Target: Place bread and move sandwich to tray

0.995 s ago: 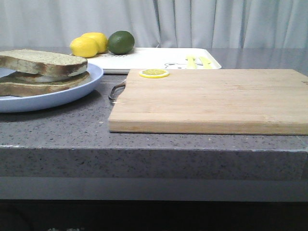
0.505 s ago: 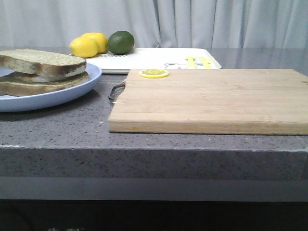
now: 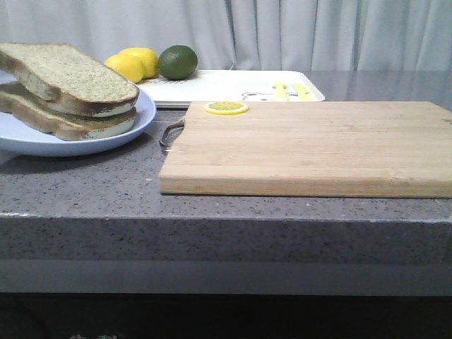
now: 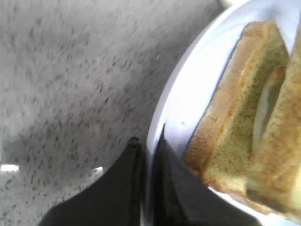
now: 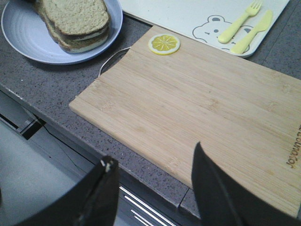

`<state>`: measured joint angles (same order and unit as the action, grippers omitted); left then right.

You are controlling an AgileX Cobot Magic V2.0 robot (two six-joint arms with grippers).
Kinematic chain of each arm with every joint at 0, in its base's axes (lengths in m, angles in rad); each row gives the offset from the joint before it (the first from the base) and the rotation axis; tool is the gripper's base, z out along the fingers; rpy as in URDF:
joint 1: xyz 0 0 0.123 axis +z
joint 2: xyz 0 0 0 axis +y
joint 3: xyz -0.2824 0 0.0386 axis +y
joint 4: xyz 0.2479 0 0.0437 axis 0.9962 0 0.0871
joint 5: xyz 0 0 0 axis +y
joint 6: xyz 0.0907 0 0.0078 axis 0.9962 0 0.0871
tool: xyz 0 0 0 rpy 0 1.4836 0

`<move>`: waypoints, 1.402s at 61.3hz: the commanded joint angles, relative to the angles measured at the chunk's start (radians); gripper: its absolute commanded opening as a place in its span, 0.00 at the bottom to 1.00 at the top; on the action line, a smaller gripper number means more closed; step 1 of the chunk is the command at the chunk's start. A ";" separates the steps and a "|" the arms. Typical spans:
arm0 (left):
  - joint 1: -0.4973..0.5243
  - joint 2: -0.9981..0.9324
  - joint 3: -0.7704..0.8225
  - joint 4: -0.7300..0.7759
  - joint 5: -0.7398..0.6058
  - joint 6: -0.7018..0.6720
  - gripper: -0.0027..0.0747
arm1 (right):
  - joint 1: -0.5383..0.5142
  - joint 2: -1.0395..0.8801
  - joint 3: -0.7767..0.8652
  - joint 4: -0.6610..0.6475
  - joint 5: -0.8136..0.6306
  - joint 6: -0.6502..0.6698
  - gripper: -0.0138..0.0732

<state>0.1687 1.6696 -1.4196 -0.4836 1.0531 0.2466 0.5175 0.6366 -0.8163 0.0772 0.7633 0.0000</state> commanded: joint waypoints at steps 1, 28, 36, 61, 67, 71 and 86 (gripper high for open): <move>0.004 -0.040 -0.087 -0.131 -0.041 -0.007 0.01 | -0.005 -0.001 -0.024 -0.005 -0.067 -0.008 0.60; -0.145 0.077 -0.312 -0.163 -0.132 -0.077 0.01 | -0.005 -0.001 -0.024 -0.005 -0.067 -0.008 0.60; -0.183 0.163 -0.408 -0.163 -0.118 -0.129 0.01 | -0.005 -0.001 -0.024 -0.005 -0.067 -0.008 0.60; -0.211 0.400 -0.644 -0.162 -0.107 -0.386 0.01 | -0.005 -0.001 -0.024 -0.005 -0.067 -0.008 0.60; -0.211 0.431 -0.655 -0.176 -0.096 -0.393 0.01 | -0.005 -0.001 -0.024 -0.005 -0.067 -0.008 0.60; -0.211 0.443 -0.657 -0.198 -0.096 -0.393 0.01 | -0.005 -0.001 -0.024 -0.005 -0.067 -0.008 0.60; -0.211 0.445 -0.657 -0.235 -0.102 -0.393 0.14 | -0.005 -0.001 -0.024 -0.005 -0.067 -0.008 0.60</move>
<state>-0.0339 2.1910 -2.0338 -0.6283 0.9970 -0.1306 0.5175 0.6366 -0.8163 0.0772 0.7633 0.0000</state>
